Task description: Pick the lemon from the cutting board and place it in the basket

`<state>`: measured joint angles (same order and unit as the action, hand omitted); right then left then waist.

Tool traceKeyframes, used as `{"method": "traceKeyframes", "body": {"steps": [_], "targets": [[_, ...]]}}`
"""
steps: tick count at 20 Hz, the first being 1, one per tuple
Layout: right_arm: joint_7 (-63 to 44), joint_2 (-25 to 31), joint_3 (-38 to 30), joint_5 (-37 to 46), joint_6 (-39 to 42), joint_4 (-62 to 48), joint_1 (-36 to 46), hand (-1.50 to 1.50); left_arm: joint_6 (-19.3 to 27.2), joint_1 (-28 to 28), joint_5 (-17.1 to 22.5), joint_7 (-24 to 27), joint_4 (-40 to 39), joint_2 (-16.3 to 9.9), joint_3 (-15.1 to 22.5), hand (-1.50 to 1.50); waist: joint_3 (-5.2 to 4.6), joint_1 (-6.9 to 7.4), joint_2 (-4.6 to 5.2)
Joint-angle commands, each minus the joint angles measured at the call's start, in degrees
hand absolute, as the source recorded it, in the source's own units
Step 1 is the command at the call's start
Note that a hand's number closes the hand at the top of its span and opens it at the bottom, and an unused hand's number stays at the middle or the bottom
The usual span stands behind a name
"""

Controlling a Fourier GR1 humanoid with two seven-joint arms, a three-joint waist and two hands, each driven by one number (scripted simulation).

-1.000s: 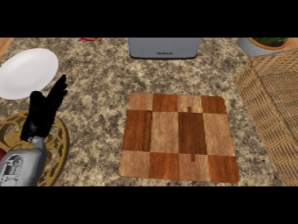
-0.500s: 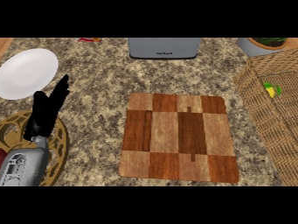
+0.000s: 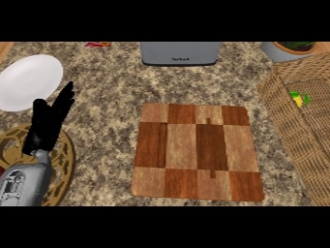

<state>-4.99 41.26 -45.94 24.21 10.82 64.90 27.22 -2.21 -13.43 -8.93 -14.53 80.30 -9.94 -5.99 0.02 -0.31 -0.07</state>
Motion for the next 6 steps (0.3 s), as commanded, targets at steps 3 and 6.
{"method": "traceKeyframes", "body": {"steps": [3, 6], "targets": [[3.92, 10.2, -10.62, -6.62, 5.9, -8.39, -6.55, -1.5, -0.35, -1.61, 0.87, -0.38, -1.34, -0.56, -1.21, 0.0, 0.04, -0.52, 0.06], [10.72, 15.22, -14.32, -9.27, 11.04, -15.53, -11.37, -1.5, 0.21, -0.28, 0.18, -0.01, -0.28, -0.78, -1.21, 0.0, 0.07, -0.44, 0.06]]}}
